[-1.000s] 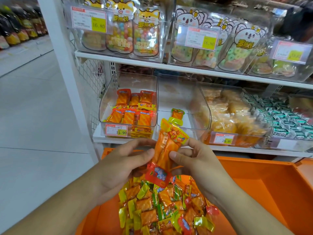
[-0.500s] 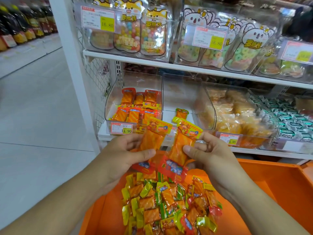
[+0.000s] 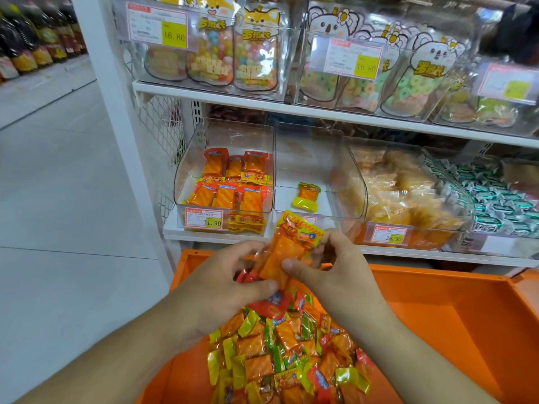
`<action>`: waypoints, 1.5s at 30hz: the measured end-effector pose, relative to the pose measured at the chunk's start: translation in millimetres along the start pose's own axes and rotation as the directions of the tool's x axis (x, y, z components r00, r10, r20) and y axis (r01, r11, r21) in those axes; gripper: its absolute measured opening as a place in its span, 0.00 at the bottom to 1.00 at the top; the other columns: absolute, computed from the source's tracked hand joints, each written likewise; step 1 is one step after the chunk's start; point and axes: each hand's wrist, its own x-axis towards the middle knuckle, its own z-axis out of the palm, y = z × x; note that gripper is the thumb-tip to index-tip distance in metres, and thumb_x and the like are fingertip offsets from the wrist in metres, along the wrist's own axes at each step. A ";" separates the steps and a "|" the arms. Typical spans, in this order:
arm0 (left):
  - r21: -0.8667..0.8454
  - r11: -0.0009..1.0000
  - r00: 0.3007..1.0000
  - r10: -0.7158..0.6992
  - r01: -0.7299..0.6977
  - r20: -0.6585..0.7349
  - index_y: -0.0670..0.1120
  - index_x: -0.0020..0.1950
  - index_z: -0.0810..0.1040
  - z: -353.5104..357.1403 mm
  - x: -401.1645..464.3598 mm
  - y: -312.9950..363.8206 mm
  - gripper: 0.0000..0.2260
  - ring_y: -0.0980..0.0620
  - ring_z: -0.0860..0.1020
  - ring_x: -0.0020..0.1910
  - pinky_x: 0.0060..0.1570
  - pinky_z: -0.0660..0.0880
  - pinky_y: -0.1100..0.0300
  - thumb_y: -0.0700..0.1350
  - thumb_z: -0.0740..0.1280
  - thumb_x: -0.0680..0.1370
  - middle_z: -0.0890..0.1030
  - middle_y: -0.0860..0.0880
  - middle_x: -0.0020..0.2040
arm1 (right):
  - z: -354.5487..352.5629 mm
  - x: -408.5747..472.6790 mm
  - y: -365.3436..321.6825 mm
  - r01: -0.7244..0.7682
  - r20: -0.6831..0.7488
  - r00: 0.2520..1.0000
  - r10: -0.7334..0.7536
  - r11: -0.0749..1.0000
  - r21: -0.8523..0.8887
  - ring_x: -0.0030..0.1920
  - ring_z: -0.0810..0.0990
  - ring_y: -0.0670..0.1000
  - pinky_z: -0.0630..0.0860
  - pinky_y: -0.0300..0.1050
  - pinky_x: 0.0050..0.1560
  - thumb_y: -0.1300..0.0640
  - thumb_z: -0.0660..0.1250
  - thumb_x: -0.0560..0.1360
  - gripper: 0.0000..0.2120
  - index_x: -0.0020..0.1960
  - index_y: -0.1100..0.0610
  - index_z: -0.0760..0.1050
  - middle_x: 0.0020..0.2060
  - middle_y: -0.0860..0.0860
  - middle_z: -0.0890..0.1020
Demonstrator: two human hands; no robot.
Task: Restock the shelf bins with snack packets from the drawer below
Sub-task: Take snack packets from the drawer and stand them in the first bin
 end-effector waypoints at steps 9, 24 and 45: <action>0.274 0.960 0.992 0.031 -0.063 0.119 0.64 0.66 0.79 -10.1 -4.7 16.0 0.22 0.67 0.79 0.61 0.62 0.78 0.61 0.47 0.78 0.75 0.82 0.67 0.60 | -22.2 9.9 -5.3 0.060 0.229 0.973 -0.040 0.995 -0.083 0.46 0.82 0.42 0.80 0.50 0.48 0.55 0.79 0.74 0.15 0.56 0.43 0.82 0.44 0.41 0.84; -0.177 0.984 0.978 -0.012 -0.026 -0.209 0.52 0.56 0.87 -5.5 3.1 8.2 0.14 0.46 0.86 0.54 0.60 0.79 0.36 0.54 0.76 0.72 0.88 0.50 0.51 | -2.8 -0.1 0.4 -0.085 0.451 0.892 0.026 0.990 0.111 0.45 0.86 0.57 0.82 0.54 0.52 0.57 0.77 0.76 0.06 0.51 0.50 0.84 0.46 0.52 0.86; 0.407 0.905 0.820 0.326 -0.126 -0.471 0.57 0.70 0.74 -102.0 47.5 26.1 0.18 0.63 0.77 0.60 0.61 0.74 0.63 0.54 0.70 0.80 0.79 0.62 0.62 | 82.5 110.2 -47.0 -0.162 0.159 0.981 0.109 0.914 0.373 0.39 0.77 0.54 0.74 0.51 0.45 0.53 0.80 0.61 0.19 0.48 0.57 0.79 0.37 0.57 0.78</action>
